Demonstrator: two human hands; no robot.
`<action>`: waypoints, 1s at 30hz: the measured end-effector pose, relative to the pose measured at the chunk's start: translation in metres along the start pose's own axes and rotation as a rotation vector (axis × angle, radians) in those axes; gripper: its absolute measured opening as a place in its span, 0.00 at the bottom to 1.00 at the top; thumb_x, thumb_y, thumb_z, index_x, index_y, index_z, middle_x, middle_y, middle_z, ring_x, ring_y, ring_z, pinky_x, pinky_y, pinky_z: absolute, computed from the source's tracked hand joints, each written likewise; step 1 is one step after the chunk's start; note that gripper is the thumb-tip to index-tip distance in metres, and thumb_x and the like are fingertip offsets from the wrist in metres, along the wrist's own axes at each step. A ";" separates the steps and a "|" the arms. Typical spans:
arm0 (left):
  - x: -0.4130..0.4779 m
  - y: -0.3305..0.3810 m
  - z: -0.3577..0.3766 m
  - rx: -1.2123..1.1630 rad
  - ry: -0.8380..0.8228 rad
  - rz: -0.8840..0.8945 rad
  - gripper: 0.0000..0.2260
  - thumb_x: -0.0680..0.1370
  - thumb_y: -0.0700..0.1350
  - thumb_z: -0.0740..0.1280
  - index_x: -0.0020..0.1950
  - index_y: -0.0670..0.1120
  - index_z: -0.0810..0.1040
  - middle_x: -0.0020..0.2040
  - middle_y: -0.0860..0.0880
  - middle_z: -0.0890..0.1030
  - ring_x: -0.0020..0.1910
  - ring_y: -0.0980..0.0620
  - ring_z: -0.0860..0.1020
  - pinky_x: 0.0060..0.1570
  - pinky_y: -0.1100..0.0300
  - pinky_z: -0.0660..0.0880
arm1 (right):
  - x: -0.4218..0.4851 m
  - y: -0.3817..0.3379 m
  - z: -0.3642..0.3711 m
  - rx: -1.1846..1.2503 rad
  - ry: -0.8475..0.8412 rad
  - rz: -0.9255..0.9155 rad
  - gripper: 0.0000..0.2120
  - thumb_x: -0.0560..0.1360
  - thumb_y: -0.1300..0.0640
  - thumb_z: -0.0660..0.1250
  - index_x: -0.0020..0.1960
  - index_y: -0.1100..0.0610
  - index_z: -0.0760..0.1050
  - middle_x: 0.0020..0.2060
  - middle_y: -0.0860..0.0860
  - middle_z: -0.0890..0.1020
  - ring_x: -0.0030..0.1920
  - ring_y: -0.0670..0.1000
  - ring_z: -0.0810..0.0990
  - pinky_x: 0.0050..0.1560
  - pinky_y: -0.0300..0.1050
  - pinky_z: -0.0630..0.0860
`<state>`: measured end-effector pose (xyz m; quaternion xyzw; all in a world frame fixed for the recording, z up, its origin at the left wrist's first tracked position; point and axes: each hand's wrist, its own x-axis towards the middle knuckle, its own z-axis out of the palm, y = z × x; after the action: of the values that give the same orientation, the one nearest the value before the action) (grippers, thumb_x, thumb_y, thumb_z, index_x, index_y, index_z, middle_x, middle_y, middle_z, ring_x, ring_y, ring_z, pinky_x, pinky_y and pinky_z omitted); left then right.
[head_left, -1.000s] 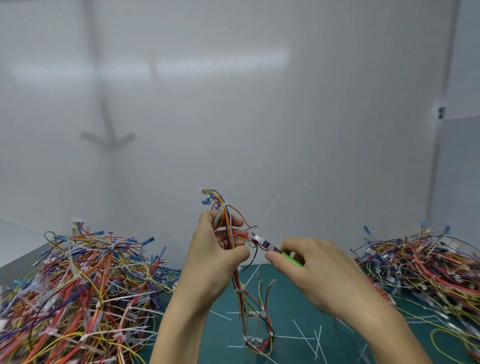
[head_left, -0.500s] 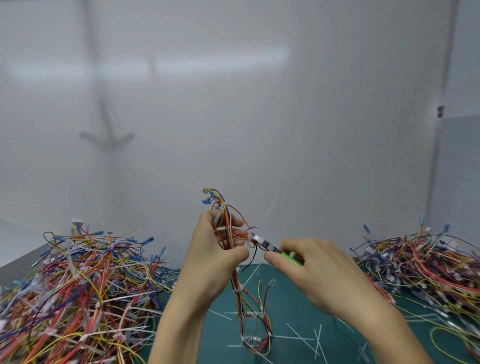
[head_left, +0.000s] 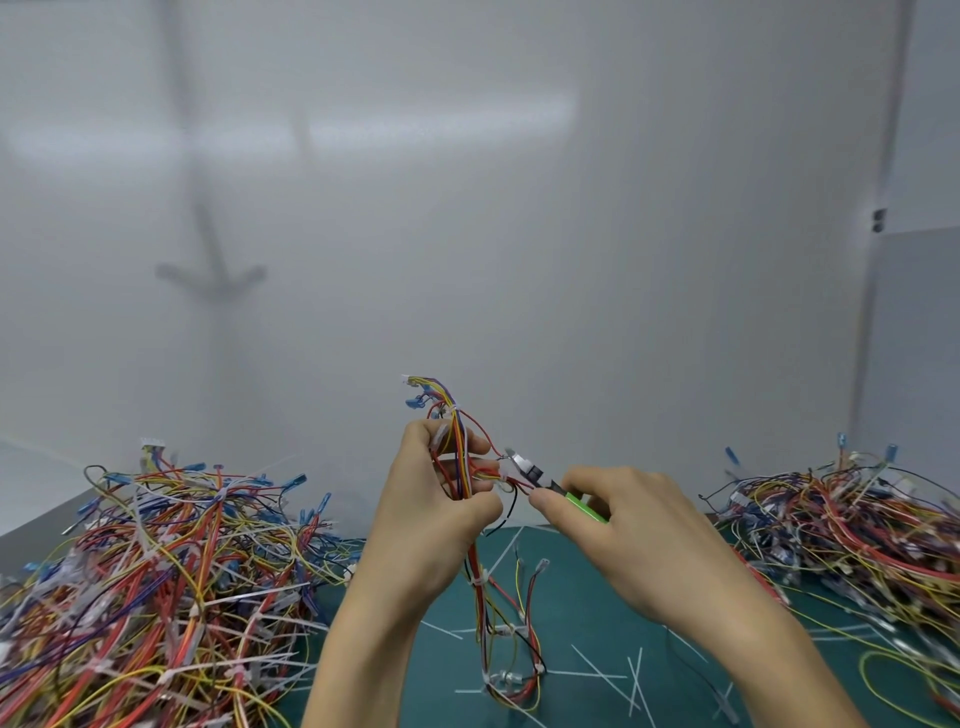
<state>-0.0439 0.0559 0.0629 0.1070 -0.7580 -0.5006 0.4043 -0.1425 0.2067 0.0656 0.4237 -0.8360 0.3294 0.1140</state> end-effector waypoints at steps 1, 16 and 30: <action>0.000 0.000 0.000 0.001 0.001 -0.001 0.19 0.68 0.29 0.68 0.53 0.47 0.73 0.44 0.54 0.82 0.45 0.58 0.82 0.41 0.68 0.77 | 0.000 0.000 0.000 0.011 0.011 0.002 0.25 0.75 0.31 0.55 0.39 0.51 0.73 0.27 0.51 0.71 0.30 0.48 0.69 0.30 0.44 0.62; 0.001 -0.002 -0.006 -0.058 0.127 -0.096 0.08 0.75 0.36 0.69 0.52 0.47 0.78 0.48 0.48 0.83 0.46 0.51 0.83 0.51 0.50 0.81 | 0.005 0.007 -0.003 0.183 0.213 0.066 0.26 0.75 0.31 0.53 0.35 0.53 0.67 0.26 0.50 0.73 0.32 0.52 0.72 0.33 0.47 0.67; 0.004 -0.007 -0.014 -0.182 0.167 -0.045 0.08 0.78 0.34 0.66 0.48 0.46 0.79 0.43 0.52 0.86 0.42 0.56 0.84 0.46 0.61 0.81 | 0.003 0.005 0.005 0.098 -0.204 0.028 0.24 0.75 0.29 0.55 0.44 0.49 0.75 0.38 0.49 0.83 0.41 0.50 0.81 0.49 0.52 0.79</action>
<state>-0.0382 0.0416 0.0613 0.1282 -0.6706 -0.5654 0.4628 -0.1476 0.2034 0.0607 0.4483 -0.8321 0.3266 0.0026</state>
